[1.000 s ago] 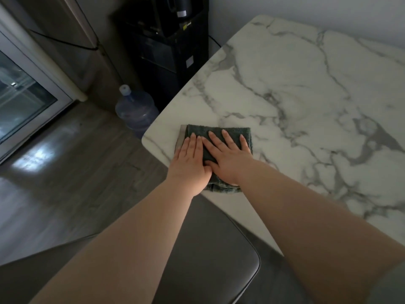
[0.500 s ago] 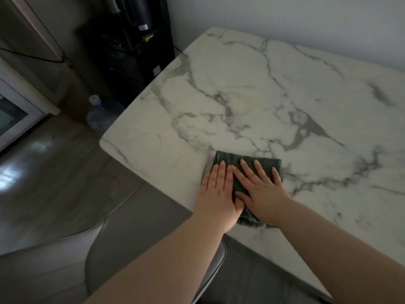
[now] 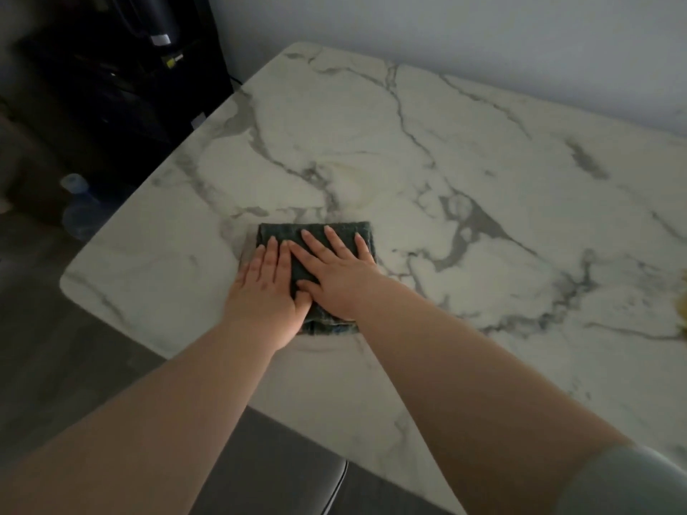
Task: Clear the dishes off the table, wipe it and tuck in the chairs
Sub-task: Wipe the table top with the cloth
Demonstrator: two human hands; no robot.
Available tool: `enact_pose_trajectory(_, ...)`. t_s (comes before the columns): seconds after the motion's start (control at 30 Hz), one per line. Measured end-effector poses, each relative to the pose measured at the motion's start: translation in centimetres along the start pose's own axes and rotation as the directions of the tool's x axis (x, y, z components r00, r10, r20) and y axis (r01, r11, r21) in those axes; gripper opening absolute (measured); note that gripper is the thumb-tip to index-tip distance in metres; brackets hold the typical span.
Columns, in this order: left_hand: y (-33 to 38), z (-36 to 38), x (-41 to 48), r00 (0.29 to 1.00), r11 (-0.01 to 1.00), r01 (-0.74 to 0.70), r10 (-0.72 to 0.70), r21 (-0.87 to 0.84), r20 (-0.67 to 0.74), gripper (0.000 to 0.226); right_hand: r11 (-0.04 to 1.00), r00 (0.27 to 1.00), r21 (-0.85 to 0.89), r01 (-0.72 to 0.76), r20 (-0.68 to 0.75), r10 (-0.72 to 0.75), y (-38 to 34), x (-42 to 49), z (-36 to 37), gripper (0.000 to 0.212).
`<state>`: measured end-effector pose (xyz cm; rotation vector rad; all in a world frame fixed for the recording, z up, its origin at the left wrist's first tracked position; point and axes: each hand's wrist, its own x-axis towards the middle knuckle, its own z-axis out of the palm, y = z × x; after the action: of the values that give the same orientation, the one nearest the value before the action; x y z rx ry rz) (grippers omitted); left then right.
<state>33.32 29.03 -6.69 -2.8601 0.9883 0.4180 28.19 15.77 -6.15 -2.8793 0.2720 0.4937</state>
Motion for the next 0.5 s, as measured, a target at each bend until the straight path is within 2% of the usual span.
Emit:
enact_pose_trajectory(0.23,8.3,-1.1,3.7,0.986,0.985,-0.168,0.169,-0.046,0.009,0.072,0.976,0.977,0.046,-0.212,0.021,0.212,7.9,-3.0,-0.6,0.061)
enact_pose_trajectory(0.4,15.9,-0.2,0.6,0.939,0.937,-0.342,0.343,-0.071,0.003,0.071,0.921,0.924,0.078,-0.381,0.027,0.38,12.6,-11.0,1.5,0.062)
enact_pose_trajectory(0.5,17.8,0.4,-1.1,0.912,0.912,-0.407,0.409,-0.053,0.035,0.069,0.895,0.899,0.079,-0.439,0.031,0.438,13.2,-14.2,2.6,0.062)
